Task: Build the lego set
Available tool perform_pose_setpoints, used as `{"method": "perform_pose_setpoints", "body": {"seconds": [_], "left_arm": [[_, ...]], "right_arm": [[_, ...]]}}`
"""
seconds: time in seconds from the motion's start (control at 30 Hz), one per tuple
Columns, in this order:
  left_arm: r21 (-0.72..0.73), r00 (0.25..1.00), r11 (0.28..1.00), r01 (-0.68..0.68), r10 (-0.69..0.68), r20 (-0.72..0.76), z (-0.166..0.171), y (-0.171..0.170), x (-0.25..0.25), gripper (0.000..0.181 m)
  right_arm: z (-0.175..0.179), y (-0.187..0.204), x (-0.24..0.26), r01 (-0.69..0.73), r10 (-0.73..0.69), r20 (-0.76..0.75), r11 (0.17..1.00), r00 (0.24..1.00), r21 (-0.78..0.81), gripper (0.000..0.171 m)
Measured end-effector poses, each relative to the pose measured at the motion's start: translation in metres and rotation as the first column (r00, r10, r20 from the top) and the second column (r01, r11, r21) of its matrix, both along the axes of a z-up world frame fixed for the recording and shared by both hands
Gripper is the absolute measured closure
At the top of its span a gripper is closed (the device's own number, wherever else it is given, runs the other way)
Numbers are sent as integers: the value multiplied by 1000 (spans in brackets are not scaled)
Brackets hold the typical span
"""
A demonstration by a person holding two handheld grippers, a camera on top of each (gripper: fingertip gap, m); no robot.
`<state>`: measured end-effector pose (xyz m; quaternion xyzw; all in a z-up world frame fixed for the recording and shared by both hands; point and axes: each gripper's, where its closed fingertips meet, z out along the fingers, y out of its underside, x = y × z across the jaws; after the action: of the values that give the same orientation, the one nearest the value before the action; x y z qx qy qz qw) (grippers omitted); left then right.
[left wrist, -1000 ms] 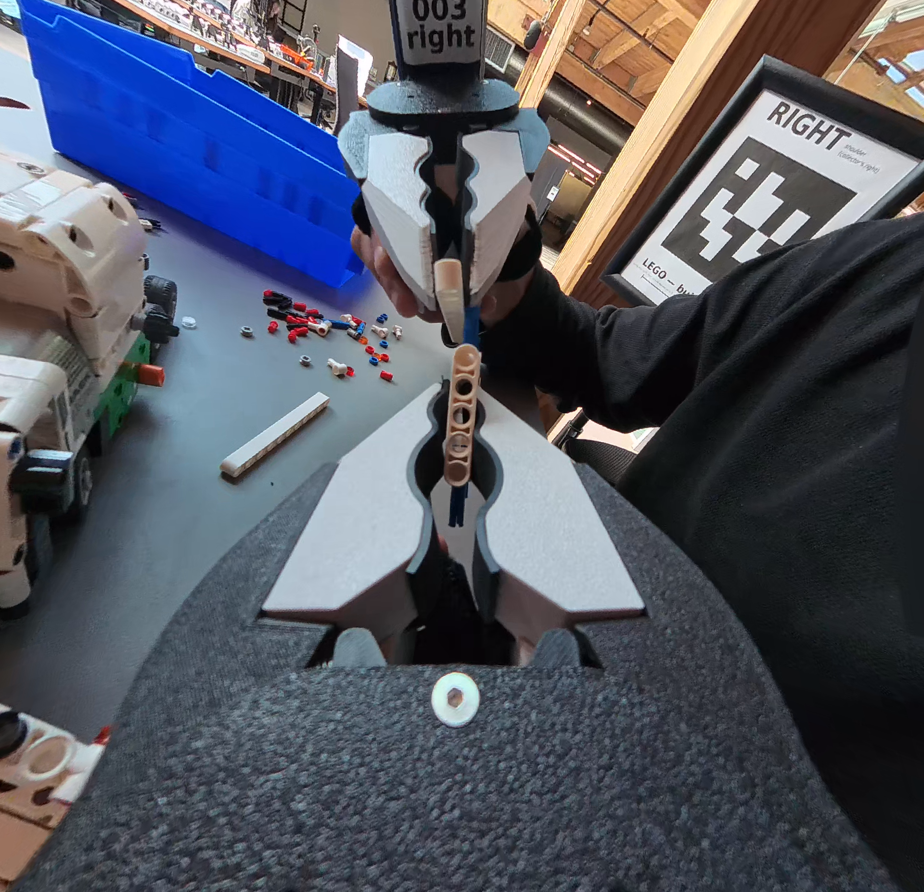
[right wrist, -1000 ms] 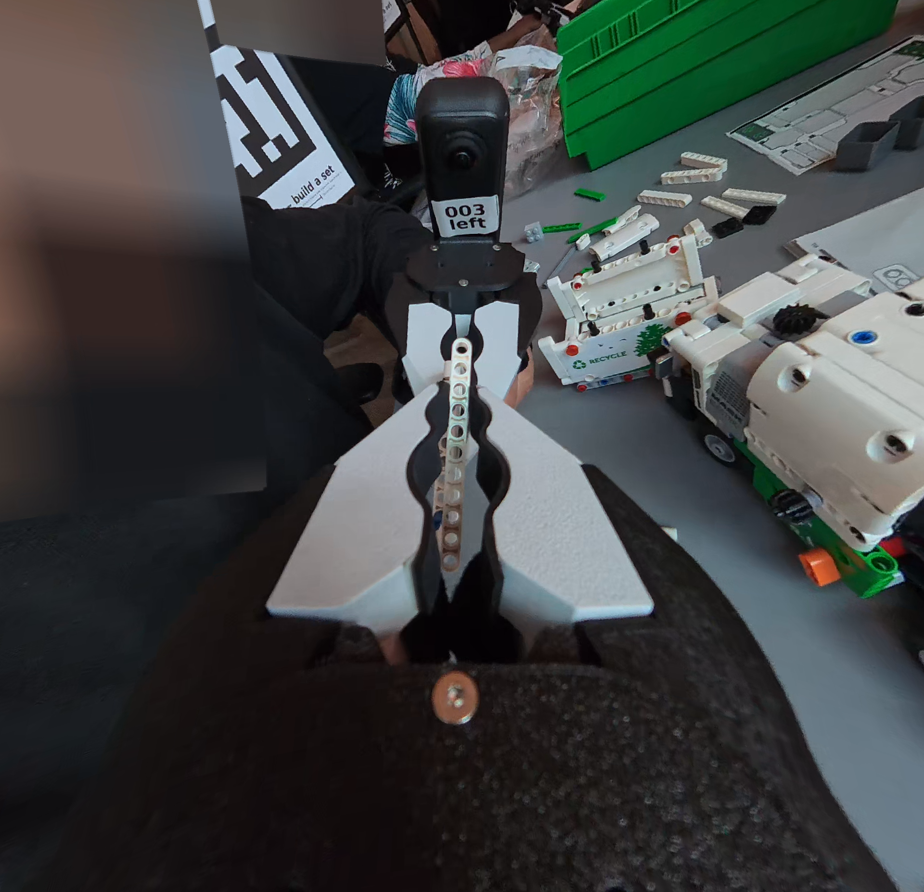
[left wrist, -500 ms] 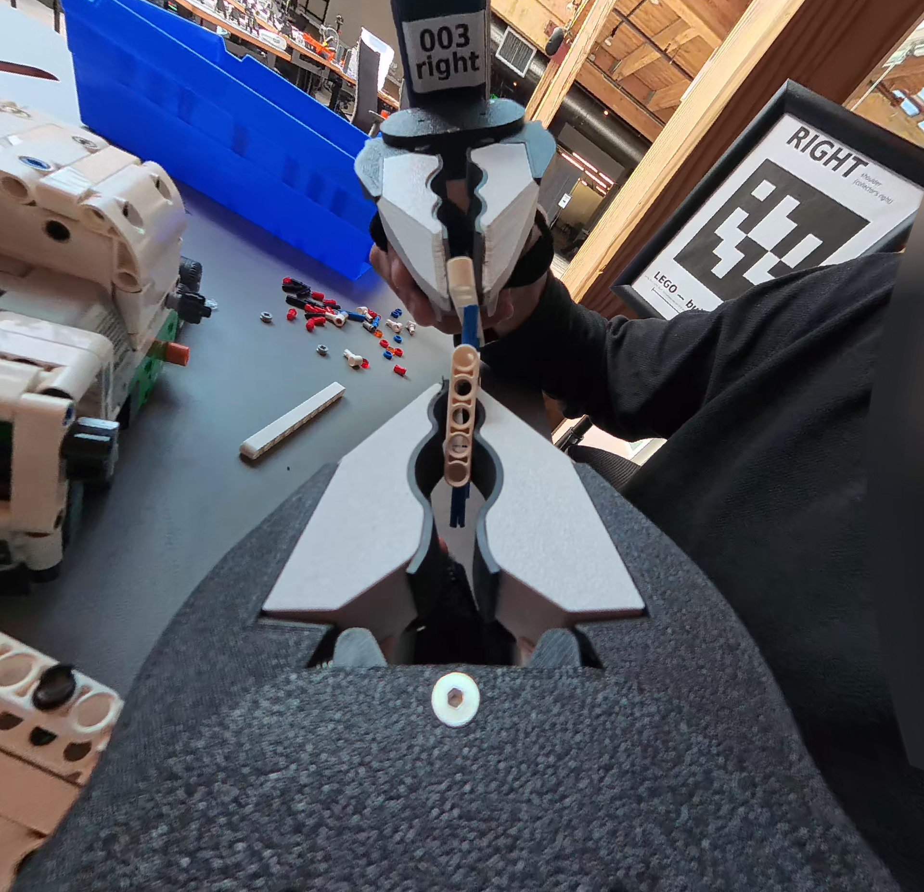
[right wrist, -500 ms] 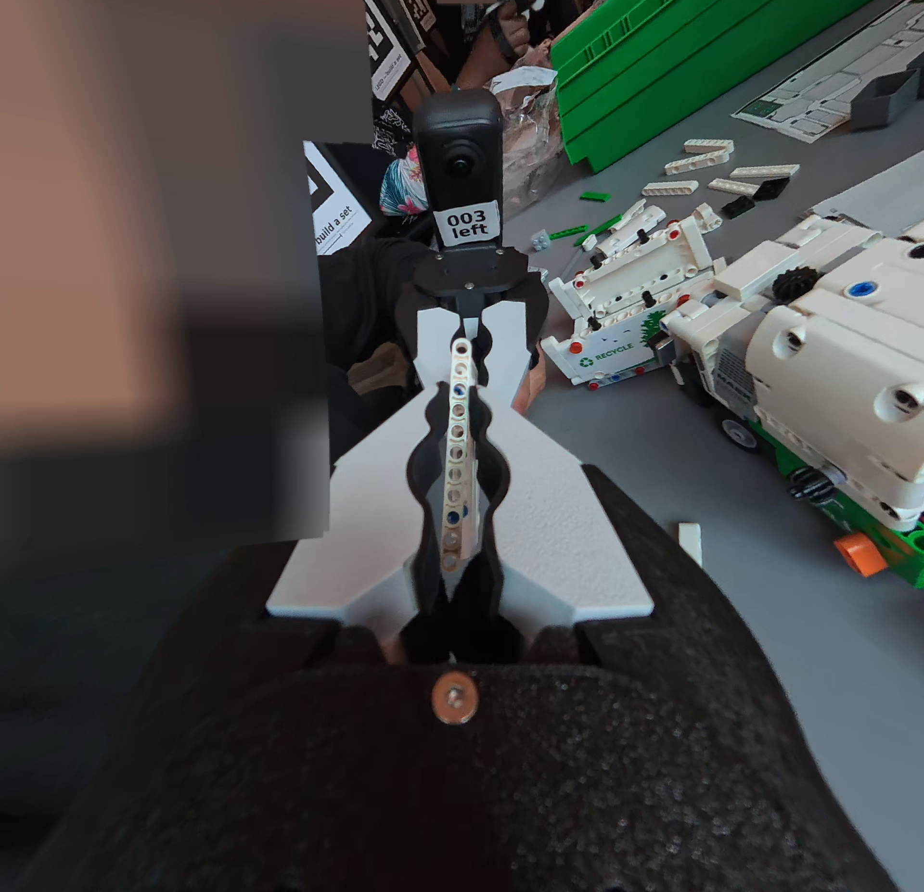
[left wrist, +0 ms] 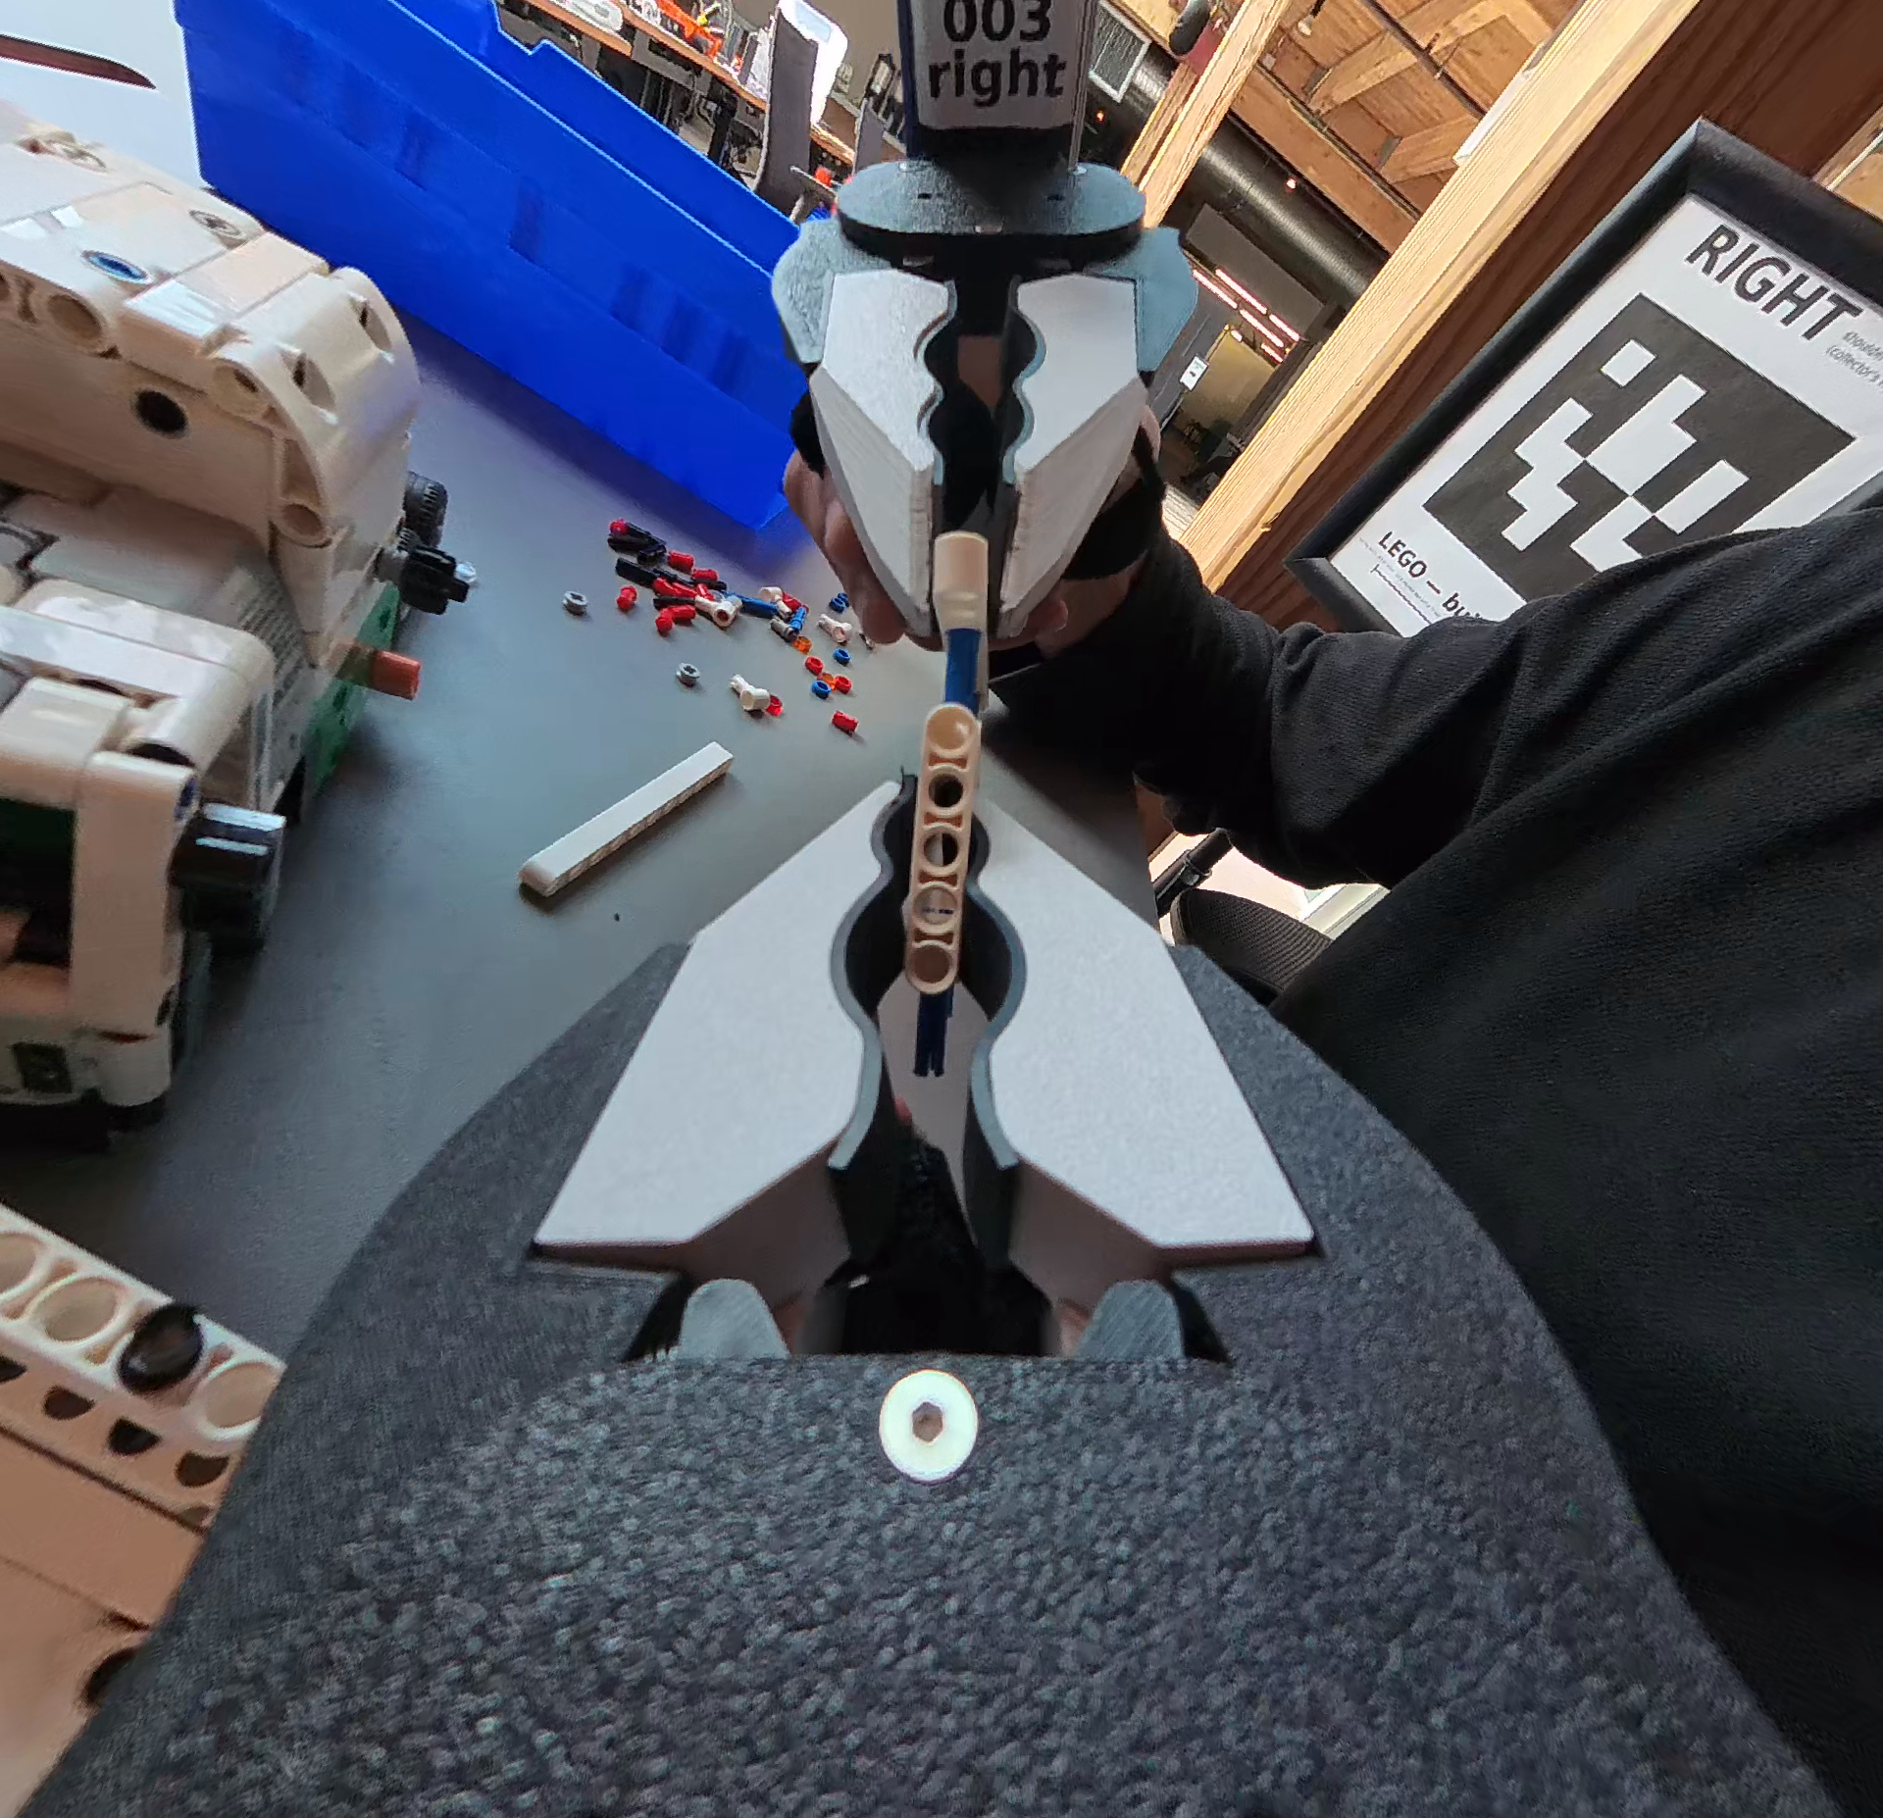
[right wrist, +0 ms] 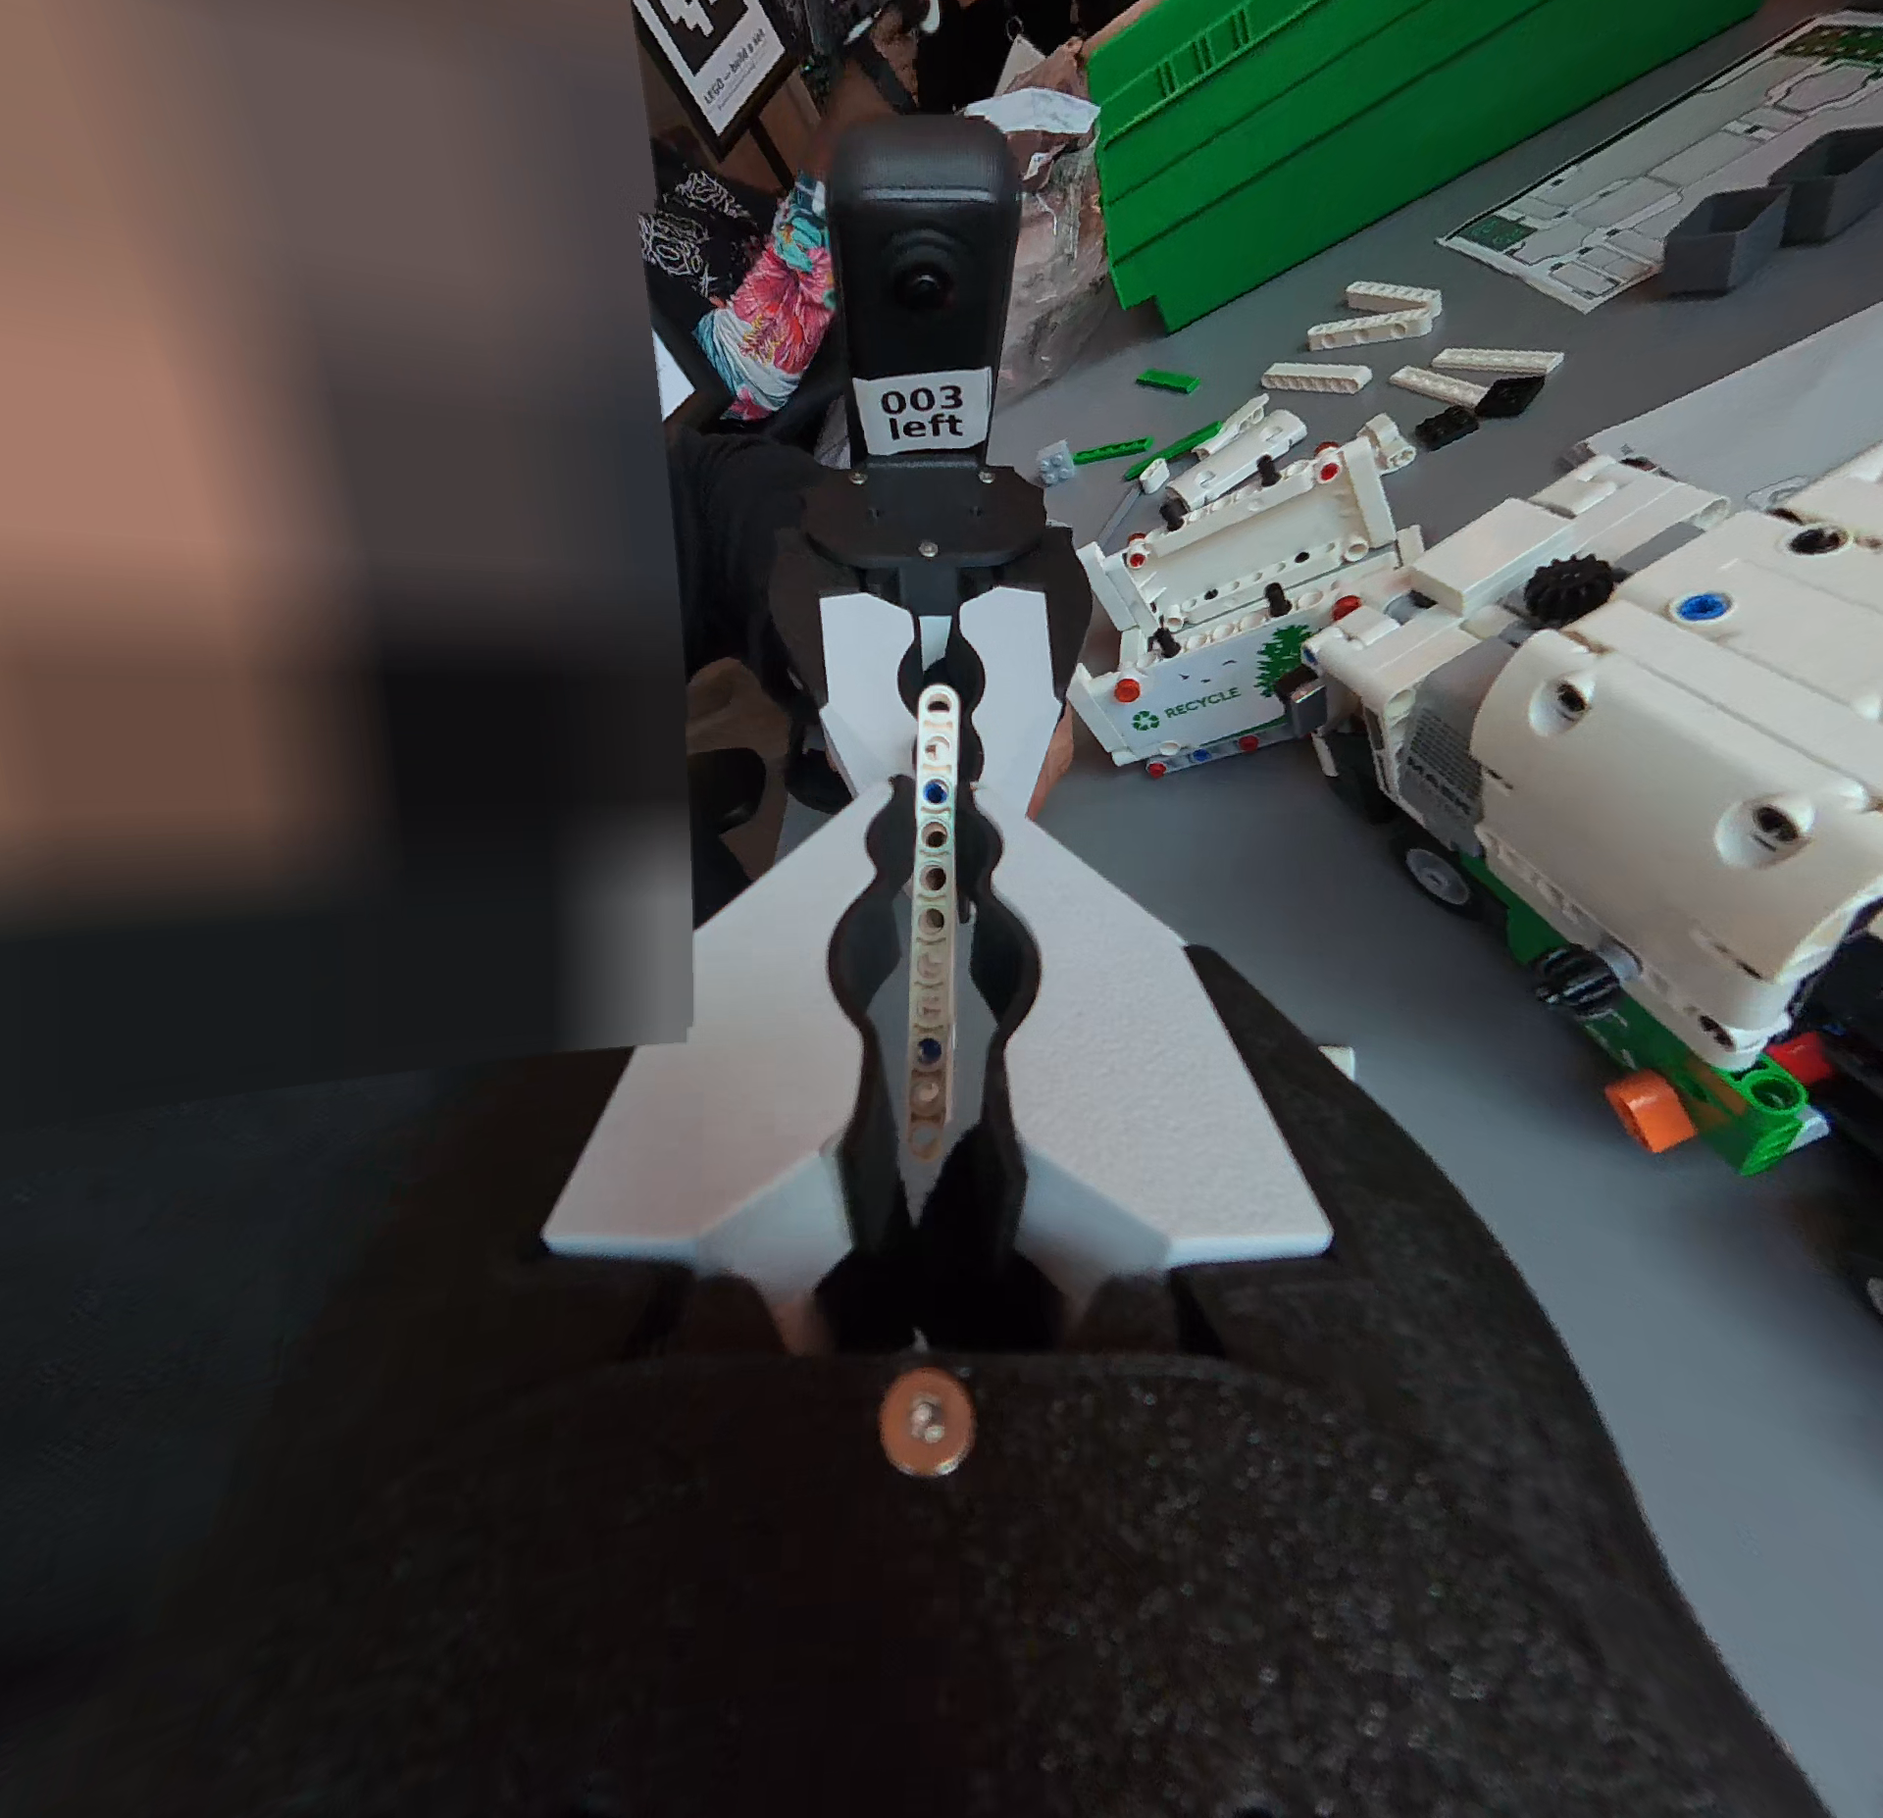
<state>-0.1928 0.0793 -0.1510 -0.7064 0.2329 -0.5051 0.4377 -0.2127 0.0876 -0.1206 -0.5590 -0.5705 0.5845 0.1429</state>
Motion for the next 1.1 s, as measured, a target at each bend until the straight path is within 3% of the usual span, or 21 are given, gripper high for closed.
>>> {"method": "perform_pose_setpoints", "body": {"seconds": [0.5, 0.67, 0.77, 1.1], "left_arm": [[-1, 998, 999, 33, -33, -48, -6, -5, 6, 181], [-7, 995, 1000, 12, -12, -103, -12, -3, 6, 181], [44, 989, 999, 32, -25, -143, -12, -9, 10, 181], [49, 993, 998, 49, -44, -109, -8, -10, 10, 181]], "right_arm": [[-7, -5, 8, -33, 29, 35, 991, 999, 129, 166], [-15, -1, 8, -9, -3, 100, 992, 995, 125, 166], [-23, -17, 7, -73, 62, 128, 993, 990, 89, 166], [-18, -18, 6, -74, 63, 127, 994, 990, 79, 165]]}}
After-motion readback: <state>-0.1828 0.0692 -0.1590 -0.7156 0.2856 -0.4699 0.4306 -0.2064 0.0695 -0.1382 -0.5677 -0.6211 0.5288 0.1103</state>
